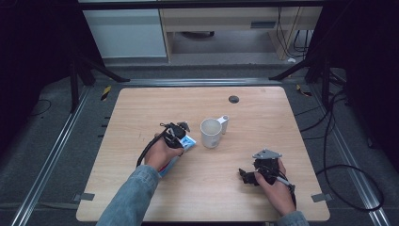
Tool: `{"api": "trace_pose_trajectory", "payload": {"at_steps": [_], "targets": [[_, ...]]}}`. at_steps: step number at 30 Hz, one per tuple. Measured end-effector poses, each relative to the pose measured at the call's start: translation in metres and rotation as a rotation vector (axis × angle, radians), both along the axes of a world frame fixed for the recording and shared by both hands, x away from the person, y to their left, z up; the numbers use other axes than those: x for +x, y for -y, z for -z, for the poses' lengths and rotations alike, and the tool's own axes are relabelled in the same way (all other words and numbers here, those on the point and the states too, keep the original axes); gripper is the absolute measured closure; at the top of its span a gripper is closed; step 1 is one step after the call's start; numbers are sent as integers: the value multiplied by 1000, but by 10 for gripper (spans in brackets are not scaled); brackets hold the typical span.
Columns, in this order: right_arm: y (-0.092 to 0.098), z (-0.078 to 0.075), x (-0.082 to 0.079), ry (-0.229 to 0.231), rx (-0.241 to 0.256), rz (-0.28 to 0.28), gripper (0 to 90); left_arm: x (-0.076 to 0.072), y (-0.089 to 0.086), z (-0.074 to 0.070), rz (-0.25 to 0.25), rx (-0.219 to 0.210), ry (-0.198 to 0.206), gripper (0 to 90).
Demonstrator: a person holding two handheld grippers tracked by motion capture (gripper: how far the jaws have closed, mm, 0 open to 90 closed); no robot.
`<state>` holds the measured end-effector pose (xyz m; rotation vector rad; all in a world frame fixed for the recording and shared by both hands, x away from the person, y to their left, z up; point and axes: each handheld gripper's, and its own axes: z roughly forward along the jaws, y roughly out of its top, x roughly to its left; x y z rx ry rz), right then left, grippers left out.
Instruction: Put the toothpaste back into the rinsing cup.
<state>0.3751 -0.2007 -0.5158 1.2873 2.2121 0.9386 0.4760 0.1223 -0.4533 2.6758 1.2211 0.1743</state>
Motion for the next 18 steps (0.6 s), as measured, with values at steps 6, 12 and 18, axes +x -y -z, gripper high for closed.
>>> {"api": "trace_pose_trajectory", "payload": {"at_steps": [6,12,18], "targets": [[0,0,0,0,0,0,3,-13,1,-5,31,-23,37,713],[0,0,0,0,0,0,3,-18,-3,-16,17,-84,73,719],[0,0,0,-1,-1,0,3,-20,-13,-25,-4,-111,108,724]]}}
